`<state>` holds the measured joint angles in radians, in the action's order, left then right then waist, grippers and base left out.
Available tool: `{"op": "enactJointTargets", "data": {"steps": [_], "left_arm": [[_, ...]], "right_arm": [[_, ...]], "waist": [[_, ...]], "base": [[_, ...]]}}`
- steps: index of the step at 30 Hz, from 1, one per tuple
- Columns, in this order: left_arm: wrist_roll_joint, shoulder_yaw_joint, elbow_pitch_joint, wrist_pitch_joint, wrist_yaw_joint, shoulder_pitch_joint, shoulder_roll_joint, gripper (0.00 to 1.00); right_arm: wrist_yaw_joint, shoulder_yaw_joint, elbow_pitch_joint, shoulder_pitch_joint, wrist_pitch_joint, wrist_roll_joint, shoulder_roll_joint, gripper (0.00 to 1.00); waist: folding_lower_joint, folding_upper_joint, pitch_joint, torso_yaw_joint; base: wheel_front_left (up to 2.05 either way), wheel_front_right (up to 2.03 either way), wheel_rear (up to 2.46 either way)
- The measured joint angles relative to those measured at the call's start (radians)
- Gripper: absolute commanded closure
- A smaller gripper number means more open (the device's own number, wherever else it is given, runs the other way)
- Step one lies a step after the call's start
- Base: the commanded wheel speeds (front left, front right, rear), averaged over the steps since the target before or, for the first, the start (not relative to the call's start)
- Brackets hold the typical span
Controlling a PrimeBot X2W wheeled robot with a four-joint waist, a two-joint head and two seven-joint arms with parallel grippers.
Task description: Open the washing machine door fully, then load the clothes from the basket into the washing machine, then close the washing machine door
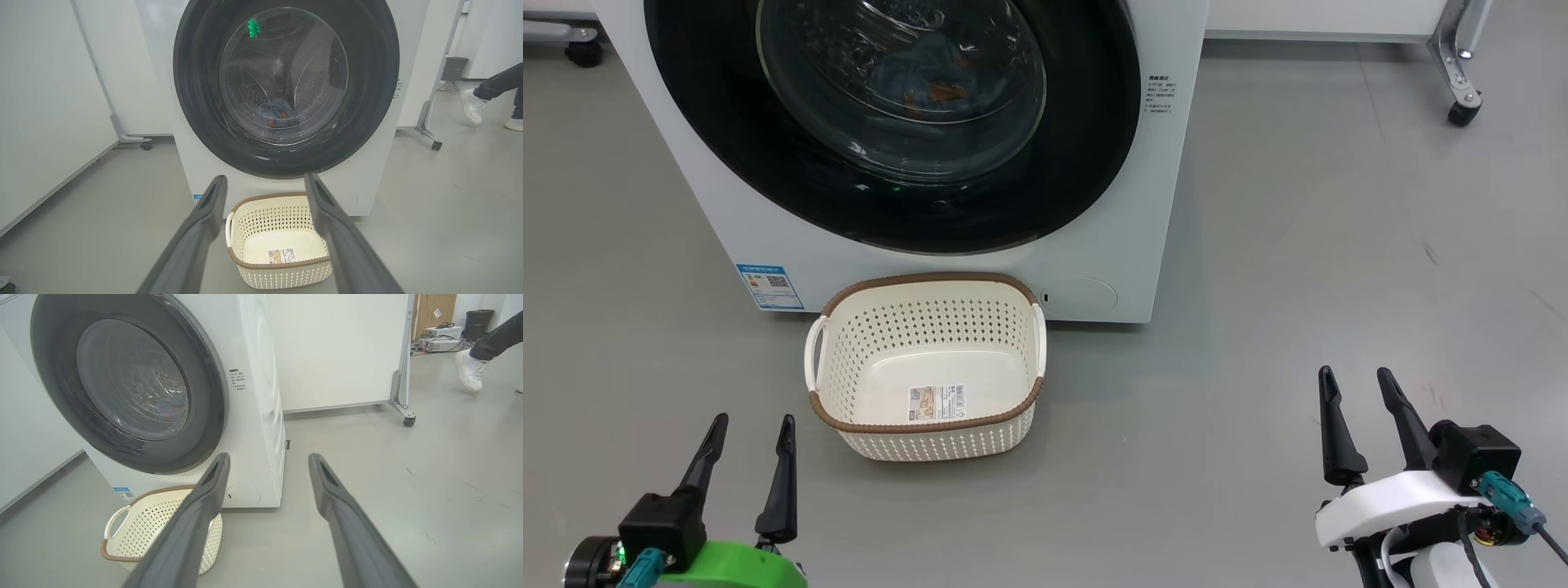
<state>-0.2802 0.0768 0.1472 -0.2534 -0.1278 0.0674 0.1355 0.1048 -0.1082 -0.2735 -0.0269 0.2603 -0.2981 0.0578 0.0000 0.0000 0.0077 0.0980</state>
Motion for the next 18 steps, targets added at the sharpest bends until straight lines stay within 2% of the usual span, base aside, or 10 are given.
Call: {"op": "enactJointTargets", "data": {"steps": [18], "left_arm": [[0.0, 0.005, -0.007, 0.0, 0.0, 0.0, 0.0, 0.0]], "right_arm": [[0.0, 0.005, -0.003, 0.006, 0.0, 0.003, -0.002, 0.0]], "waist": [[0.0, 0.0, 0.006, -0.006]], "base": [[0.0, 0.0, 0.0]]}}
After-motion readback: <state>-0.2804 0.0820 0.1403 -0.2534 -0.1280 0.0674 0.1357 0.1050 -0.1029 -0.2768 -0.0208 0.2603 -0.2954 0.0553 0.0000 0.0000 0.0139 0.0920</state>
